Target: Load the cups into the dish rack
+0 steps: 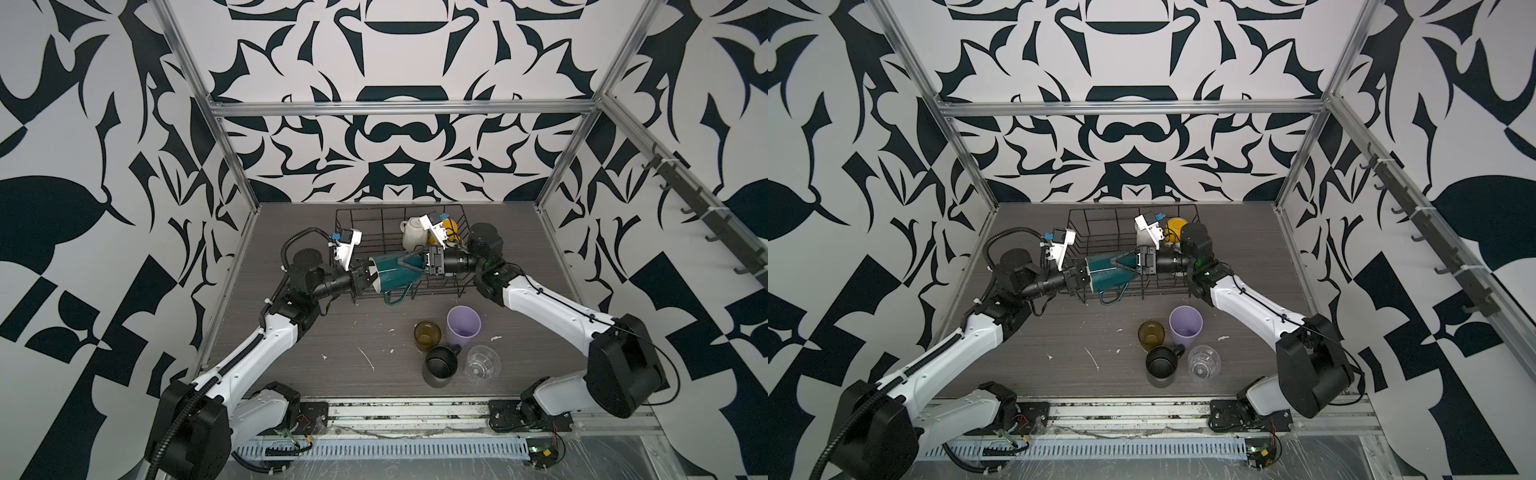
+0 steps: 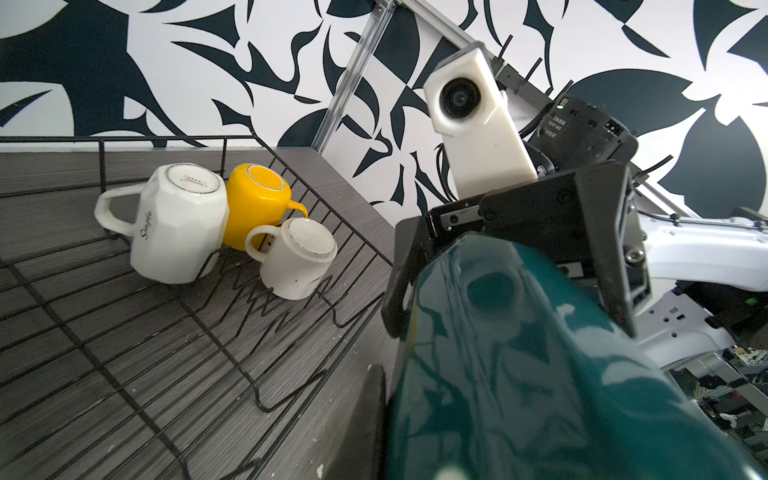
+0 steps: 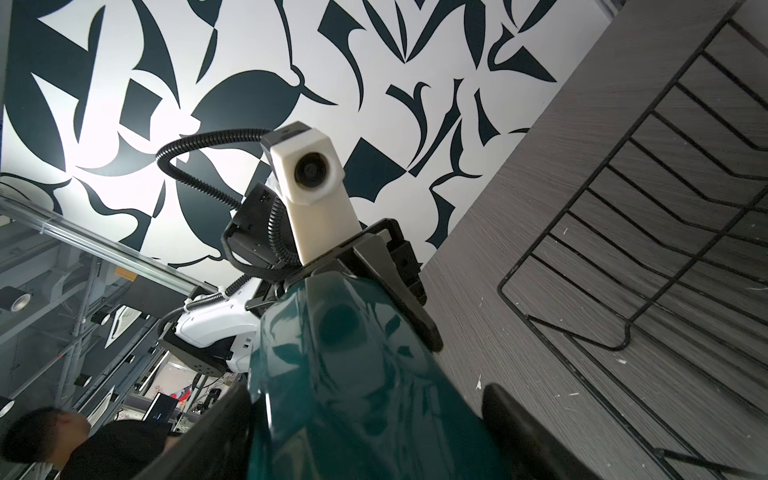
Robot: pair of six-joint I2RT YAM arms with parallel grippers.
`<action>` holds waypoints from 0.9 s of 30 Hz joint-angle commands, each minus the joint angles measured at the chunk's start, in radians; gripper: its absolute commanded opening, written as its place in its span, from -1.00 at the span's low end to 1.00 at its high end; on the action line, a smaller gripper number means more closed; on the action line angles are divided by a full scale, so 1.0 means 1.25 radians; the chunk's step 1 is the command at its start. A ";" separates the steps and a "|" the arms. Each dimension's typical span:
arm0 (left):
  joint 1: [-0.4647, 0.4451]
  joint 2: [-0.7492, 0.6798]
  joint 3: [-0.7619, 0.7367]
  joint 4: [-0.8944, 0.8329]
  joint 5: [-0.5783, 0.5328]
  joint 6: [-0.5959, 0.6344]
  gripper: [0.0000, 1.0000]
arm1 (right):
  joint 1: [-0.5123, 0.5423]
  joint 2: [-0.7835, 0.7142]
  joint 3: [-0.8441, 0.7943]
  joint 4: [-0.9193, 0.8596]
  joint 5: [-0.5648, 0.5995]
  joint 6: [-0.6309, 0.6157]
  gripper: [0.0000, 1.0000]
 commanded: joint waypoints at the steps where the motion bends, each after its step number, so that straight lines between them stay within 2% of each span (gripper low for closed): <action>1: 0.000 -0.001 0.047 0.140 -0.007 -0.049 -1.00 | 0.042 0.003 0.017 -0.001 -0.049 -0.028 0.80; 3: -0.001 0.004 0.047 0.166 0.015 -0.060 -1.00 | 0.042 0.007 0.019 -0.001 -0.048 -0.030 0.91; 8: 0.002 0.018 0.050 0.214 0.058 -0.087 -1.00 | 0.043 0.017 0.027 0.000 -0.055 -0.025 0.93; 13: 0.003 0.029 0.055 0.242 0.087 -0.106 -1.00 | 0.044 0.025 0.033 0.000 -0.057 -0.022 0.76; 15: 0.003 0.035 0.056 0.248 0.097 -0.111 -1.00 | 0.043 0.028 0.035 0.001 -0.058 -0.021 0.63; 19: 0.003 0.039 0.055 0.252 0.106 -0.116 -1.00 | 0.043 0.030 0.039 0.001 -0.058 -0.018 0.21; 27: 0.004 0.029 0.054 0.212 0.094 -0.099 -1.00 | 0.043 0.034 0.048 -0.005 -0.046 -0.013 -0.44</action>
